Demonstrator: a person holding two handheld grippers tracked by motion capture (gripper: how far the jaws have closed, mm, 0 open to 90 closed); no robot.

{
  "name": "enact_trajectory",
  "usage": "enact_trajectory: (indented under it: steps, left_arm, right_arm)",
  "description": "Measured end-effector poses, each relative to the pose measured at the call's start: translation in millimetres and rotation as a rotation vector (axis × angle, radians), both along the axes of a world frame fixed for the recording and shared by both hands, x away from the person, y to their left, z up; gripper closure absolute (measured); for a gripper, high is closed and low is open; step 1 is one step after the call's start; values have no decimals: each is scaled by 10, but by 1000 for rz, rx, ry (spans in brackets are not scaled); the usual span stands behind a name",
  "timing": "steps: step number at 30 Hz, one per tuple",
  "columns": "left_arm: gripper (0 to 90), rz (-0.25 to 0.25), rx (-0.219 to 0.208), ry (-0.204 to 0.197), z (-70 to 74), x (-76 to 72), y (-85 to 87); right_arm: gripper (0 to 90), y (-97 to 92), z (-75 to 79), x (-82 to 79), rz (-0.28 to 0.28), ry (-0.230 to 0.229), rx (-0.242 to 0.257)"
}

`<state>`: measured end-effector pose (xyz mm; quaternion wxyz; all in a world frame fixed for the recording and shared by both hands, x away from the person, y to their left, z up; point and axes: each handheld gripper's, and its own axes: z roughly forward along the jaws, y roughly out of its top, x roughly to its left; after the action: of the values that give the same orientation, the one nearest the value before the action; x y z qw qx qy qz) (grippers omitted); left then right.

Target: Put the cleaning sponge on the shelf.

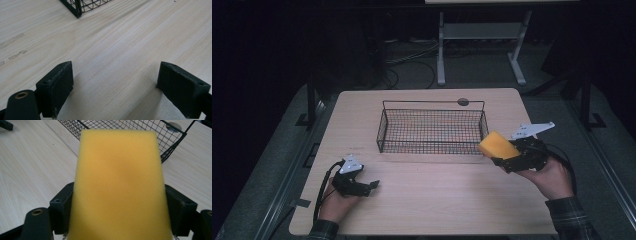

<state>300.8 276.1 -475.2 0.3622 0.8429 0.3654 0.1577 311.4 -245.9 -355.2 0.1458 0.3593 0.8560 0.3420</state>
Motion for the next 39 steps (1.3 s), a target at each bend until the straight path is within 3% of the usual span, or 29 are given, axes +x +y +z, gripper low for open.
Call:
enact_trajectory:
  steps: [19,39]
  left_arm:
    - [127,0,1,-3,-1,1,1]
    - [127,-3,4,-2,0,2,3]
  right_arm:
    - [228,173,125,369,11,-15,-18]
    - [229,371,51,799,9,-9,-22]
